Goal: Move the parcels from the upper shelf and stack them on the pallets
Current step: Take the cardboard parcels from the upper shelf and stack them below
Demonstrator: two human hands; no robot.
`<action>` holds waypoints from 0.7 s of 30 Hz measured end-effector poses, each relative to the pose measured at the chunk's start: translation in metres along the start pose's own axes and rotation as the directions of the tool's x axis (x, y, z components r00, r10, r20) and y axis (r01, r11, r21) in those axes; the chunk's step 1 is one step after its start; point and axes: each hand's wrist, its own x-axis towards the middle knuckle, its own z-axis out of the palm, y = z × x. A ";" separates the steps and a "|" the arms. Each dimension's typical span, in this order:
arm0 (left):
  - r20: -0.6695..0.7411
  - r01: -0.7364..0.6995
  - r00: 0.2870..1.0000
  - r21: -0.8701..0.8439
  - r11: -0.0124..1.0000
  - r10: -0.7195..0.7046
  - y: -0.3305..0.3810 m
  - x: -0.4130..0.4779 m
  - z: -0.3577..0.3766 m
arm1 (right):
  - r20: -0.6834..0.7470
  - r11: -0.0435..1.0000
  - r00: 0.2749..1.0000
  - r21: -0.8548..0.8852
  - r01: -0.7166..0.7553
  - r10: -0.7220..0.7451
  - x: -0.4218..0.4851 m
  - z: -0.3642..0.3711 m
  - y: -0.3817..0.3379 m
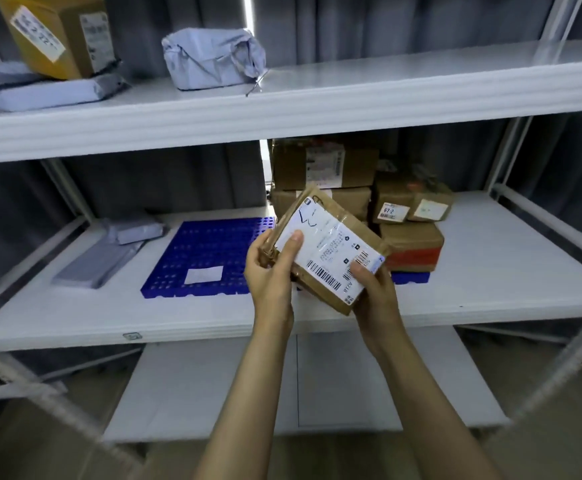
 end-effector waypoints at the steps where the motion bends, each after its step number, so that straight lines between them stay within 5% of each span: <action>1: -0.012 0.013 1.000 -0.009 1.000 -0.013 -0.007 0.003 -0.001 | -0.010 1.000 1.000 -0.020 -0.021 0.020 0.002 -0.004 0.003; 11: -0.037 0.208 0.978 0.111 0.972 -0.205 -0.044 0.025 -0.031 | -0.083 0.976 0.995 -0.205 -0.071 0.055 0.037 -0.025 0.003; 15: 0.013 0.210 0.973 0.356 0.911 -0.230 -0.057 0.030 -0.041 | -0.068 0.944 0.998 -0.329 -0.009 -0.014 0.047 -0.027 0.002; 21: 0.108 0.196 0.963 0.349 0.916 -0.247 -0.079 0.035 -0.042 | 0.026 0.930 0.999 -0.366 0.040 -0.032 0.063 -0.033 0.003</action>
